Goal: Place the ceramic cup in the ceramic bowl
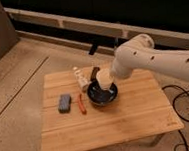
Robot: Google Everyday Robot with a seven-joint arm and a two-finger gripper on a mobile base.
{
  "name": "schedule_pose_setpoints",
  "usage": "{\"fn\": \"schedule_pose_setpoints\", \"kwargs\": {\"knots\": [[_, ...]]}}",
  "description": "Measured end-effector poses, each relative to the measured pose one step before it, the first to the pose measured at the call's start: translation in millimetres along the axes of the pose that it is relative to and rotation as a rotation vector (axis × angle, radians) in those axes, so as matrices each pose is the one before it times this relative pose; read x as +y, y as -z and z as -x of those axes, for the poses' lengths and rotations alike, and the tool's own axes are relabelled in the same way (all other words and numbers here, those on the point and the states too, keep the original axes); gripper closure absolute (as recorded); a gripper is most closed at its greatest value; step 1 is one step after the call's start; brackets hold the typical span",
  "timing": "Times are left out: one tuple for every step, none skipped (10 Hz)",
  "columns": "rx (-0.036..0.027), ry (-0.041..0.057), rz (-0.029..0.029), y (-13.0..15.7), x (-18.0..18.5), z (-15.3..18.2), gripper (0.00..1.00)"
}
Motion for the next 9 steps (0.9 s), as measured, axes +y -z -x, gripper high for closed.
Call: {"fn": "schedule_pose_setpoints", "kwargs": {"knots": [[0.02761,0.01021,0.00152,-15.72,3.90,11.39,1.00],[0.02294,0.00868,-0.00288,-11.98,2.31,8.48,1.00],[0.02891,0.01556,-0.00698,-11.88,4.36,6.83,1.00],[0.02250,0.01467,-0.00328,-7.26,5.92,0.41,1.00],[0.02865,0.01907,-0.00755,-9.47,7.64,-2.71,1.00],[0.03696,0.01846,-0.01498,-11.47,6.36,-4.63,1.00],[0.02650,0.00885,-0.01567,-8.30,1.37,-3.05,1.00],[0.02006,0.00448,-0.01397,-6.57,1.19,-1.22,1.00],[0.01497,-0.00316,-0.01356,-4.62,-1.54,0.71,1.00]]}}
